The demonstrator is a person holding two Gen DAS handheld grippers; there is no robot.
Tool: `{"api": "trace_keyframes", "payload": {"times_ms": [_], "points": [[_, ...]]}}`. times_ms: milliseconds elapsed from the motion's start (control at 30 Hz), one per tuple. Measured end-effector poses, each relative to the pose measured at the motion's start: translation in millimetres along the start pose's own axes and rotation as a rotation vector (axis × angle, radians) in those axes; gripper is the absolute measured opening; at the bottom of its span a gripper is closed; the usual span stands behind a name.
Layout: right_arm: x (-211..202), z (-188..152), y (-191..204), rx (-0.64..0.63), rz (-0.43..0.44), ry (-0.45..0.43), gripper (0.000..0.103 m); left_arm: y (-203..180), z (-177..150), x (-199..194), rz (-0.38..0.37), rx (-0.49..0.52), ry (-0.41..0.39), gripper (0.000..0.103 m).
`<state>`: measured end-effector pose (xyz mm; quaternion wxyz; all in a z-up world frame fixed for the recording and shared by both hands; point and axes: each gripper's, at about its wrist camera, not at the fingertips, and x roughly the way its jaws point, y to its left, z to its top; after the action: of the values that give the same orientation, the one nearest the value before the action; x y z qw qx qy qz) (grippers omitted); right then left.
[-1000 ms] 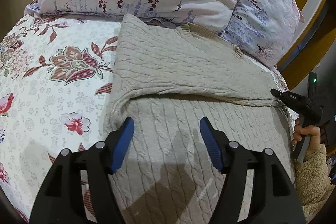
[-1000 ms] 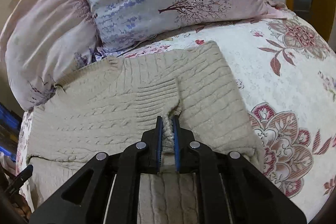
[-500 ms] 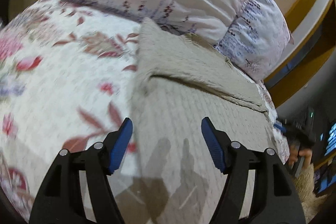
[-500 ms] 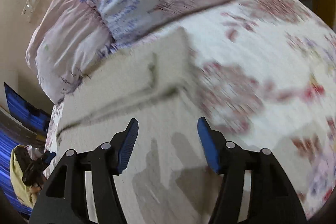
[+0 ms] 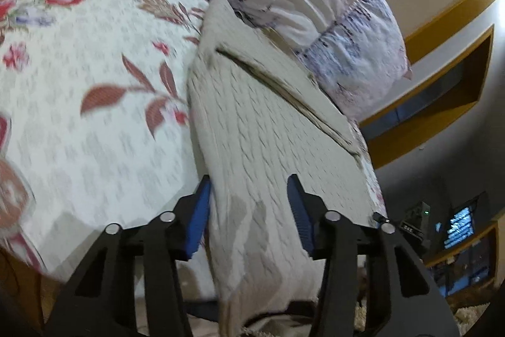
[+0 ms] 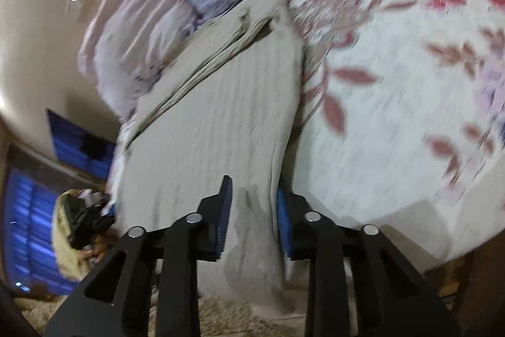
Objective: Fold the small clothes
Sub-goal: 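Grasp the sweater hem with the right gripper while the left gripper grasps it too, then lift the hem toward the collar with both grippers and release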
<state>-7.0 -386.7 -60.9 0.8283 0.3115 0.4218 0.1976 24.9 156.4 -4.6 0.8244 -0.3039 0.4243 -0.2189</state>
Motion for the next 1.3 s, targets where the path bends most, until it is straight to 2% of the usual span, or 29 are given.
{"api": "trace_keyframes", "payload": {"times_ms": [100, 233, 400, 533, 600, 767, 900, 1133, 1300], "points": [[0, -15, 3, -0.006, 0.035, 0.023, 0.023, -2, -12, -3, -0.035, -0.008, 0.026, 0.039], [-3, -30, 11, -0.030, 0.068, 0.048, 0.022, -2, -27, -6, -0.055, -0.025, 0.057, 0.036], [-2, -43, 27, -0.102, 0.053, 0.089, 0.022, -3, -35, -10, -0.061, -0.032, 0.083, 0.030], [2, -46, 39, -0.154, 0.027, 0.093, 0.009, -13, -40, -7, -0.034, 0.046, 0.136, 0.017], [-2, -42, 45, -0.174, 0.015, 0.054, 0.009, -17, -41, -5, -0.009, 0.092, 0.146, 0.008], [-18, -27, 68, -0.265, -0.058, -0.117, 0.008, -23, -30, -11, 0.012, 0.118, 0.093, 0.006], [-31, -15, 78, -0.319, -0.117, -0.237, 0.008, -27, -10, -21, 0.036, 0.121, 0.005, 0.006], [-39, 12, 94, -0.387, -0.164, -0.390, 0.008, -36, 27, -32, 0.080, 0.125, -0.122, 0.006], [-35, 39, 111, -0.423, -0.173, -0.459, 0.008, -55, 70, -27, 0.113, 0.169, -0.192, 0.006]]}}
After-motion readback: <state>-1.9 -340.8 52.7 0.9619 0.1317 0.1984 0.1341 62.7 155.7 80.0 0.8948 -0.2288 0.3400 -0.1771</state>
